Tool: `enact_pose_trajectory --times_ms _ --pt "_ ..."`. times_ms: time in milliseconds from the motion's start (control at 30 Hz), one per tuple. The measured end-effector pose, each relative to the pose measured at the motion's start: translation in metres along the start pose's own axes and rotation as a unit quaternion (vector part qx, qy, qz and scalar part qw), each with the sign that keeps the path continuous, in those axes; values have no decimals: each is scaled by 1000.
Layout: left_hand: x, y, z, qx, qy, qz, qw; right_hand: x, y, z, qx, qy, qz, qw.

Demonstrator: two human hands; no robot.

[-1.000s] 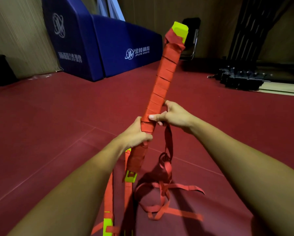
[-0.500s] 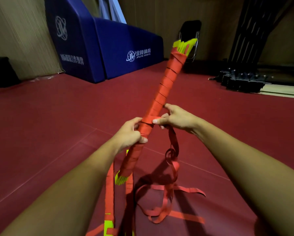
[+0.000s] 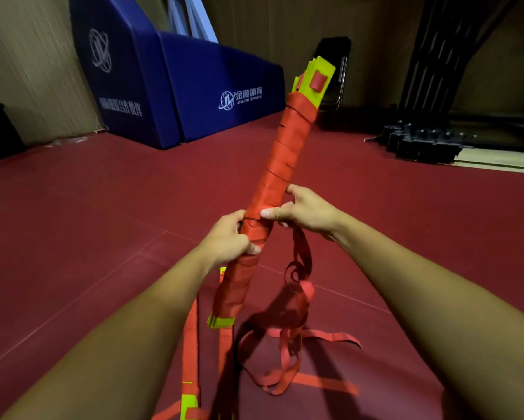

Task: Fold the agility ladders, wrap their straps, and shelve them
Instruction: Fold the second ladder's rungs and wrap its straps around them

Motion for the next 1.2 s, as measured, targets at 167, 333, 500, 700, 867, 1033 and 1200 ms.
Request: enact_pose_trajectory --times_ms 167,333,500,700,867,1033,1200 --pt "11 -10 5 -45 -15 45 998 0 3 3 -25 -3 -34 999" --pt "11 -9 0 0 -43 -139 989 -3 7 -1 47 9 -40 998" --pt "16 1 -2 54 -39 -250 966 -4 8 -4 90 7 47 995" --pt "2 1 0 31 -1 -19 999 -4 0 6 -43 -13 -20 999" --pt "12 -11 1 -35 -31 48 998 -1 2 4 -44 -14 -52 998" --pt "15 -10 0 7 -83 -196 977 -4 0 6 16 -22 -50 998" --pt "26 7 -1 57 -94 -137 984 -3 15 0 65 -23 -18 997"
Point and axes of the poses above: each hand's wrist, its own z-axis away from the middle knuckle, its own y-axis out of the back of the hand, x = y × z, the point moved 9 cm from there along -z, towards the middle knuckle, and after that the axes turned 10 degrees about -y, right-handed, at the moved point
